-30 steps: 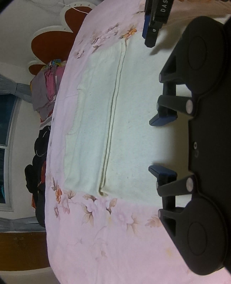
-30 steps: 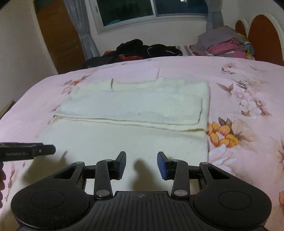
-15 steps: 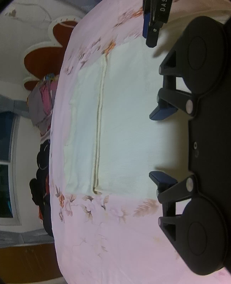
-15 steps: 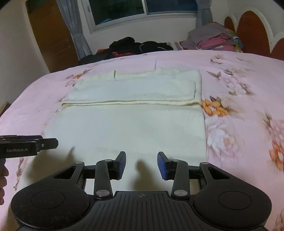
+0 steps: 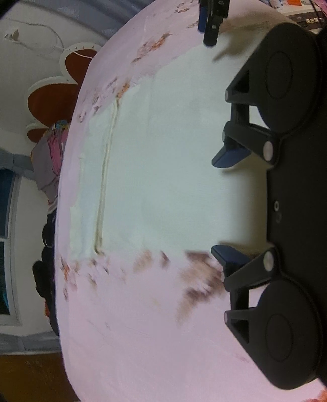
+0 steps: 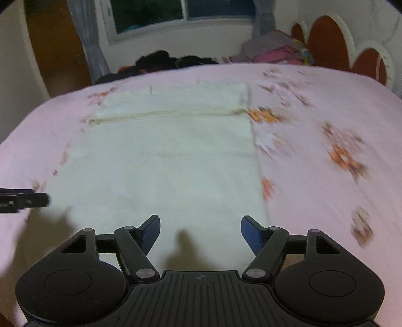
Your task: Fold small clothes
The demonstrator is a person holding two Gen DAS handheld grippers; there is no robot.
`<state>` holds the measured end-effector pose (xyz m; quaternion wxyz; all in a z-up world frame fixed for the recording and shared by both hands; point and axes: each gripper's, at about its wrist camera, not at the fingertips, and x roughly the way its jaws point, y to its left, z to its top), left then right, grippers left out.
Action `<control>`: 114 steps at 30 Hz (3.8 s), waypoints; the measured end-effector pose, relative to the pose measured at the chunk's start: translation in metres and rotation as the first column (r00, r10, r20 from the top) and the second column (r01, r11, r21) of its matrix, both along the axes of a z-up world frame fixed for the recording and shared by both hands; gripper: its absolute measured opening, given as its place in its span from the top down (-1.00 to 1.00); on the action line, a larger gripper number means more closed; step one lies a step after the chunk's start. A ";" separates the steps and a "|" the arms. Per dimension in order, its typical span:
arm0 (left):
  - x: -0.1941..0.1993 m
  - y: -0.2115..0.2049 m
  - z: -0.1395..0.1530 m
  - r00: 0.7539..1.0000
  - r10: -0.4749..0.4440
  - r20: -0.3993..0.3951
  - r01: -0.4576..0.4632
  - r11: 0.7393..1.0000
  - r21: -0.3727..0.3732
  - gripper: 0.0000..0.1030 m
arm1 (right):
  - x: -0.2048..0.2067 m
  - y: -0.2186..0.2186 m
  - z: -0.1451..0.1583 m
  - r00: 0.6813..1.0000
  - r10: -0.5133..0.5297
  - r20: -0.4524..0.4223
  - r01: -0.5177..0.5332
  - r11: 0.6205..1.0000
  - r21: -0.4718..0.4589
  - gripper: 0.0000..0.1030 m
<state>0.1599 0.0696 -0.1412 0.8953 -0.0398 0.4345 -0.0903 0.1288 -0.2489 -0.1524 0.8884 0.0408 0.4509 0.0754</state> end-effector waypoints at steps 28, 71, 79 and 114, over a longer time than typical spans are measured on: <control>-0.028 0.029 -0.030 0.985 -0.050 -0.163 0.004 0.962 -0.272 0.86 | -0.053 -0.024 -0.013 0.984 -0.066 -0.168 0.078 0.995 0.067 0.91; 0.042 0.055 0.003 0.964 0.095 -0.248 -0.159 0.954 -0.252 0.02 | 0.073 -0.054 0.019 0.990 0.051 -0.131 -0.008 0.951 0.310 0.90; -0.013 0.054 -0.027 0.913 0.103 -0.396 -0.253 0.902 -0.350 -0.24 | 0.035 -0.062 0.015 0.986 0.022 -0.164 0.030 0.952 0.305 0.90; 0.202 0.046 0.028 0.976 0.216 0.028 -0.157 0.785 -0.600 0.90 | 0.219 -0.062 0.033 0.995 -0.086 0.057 0.054 0.906 0.419 0.90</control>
